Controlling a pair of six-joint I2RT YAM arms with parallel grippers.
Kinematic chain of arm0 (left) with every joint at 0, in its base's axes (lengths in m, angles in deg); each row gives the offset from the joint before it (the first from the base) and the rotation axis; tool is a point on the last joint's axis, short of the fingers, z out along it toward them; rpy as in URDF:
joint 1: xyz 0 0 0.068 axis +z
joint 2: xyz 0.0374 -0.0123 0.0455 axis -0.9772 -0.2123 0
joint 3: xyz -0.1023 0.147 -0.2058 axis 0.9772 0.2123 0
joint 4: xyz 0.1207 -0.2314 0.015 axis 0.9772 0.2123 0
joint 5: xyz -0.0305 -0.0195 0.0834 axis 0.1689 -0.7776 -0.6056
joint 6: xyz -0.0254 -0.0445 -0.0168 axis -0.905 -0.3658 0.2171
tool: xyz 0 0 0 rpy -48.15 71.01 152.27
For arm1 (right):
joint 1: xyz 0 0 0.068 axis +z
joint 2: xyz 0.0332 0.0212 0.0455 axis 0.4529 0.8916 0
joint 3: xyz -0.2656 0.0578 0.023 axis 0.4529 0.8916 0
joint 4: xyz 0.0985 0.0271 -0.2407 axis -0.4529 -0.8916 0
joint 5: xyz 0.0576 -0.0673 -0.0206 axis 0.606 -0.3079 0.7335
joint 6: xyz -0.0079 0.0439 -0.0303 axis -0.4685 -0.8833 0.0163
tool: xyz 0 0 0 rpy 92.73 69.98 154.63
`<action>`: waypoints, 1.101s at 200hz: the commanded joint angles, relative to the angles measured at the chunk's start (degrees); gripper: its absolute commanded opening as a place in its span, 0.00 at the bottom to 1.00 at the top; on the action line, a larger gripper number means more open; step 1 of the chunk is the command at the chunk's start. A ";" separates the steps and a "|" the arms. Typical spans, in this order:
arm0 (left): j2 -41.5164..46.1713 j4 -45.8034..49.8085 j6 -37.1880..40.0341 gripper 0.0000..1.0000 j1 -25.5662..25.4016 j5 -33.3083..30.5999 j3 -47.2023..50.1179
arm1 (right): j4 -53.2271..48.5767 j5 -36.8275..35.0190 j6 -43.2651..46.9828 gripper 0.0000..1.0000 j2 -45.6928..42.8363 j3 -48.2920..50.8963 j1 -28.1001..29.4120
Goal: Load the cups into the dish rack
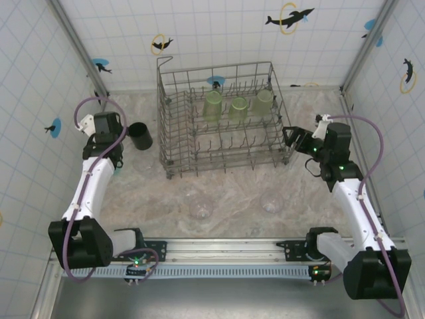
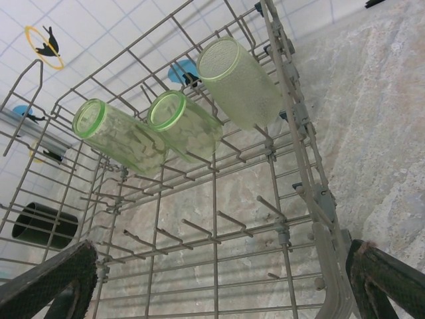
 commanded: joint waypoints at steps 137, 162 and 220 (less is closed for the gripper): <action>-13.79 -7.35 2.82 0.94 9.27 13.42 -1.30 | -7.31 -8.79 -0.17 1.00 6.45 -12.33 11.79; -14.74 -7.52 2.04 0.94 9.41 14.20 -0.89 | -7.55 -9.71 -0.09 1.00 6.72 -12.69 12.40; -15.89 -7.82 0.84 0.92 9.38 16.97 0.70 | -7.82 -10.18 0.32 1.00 7.13 -13.04 12.98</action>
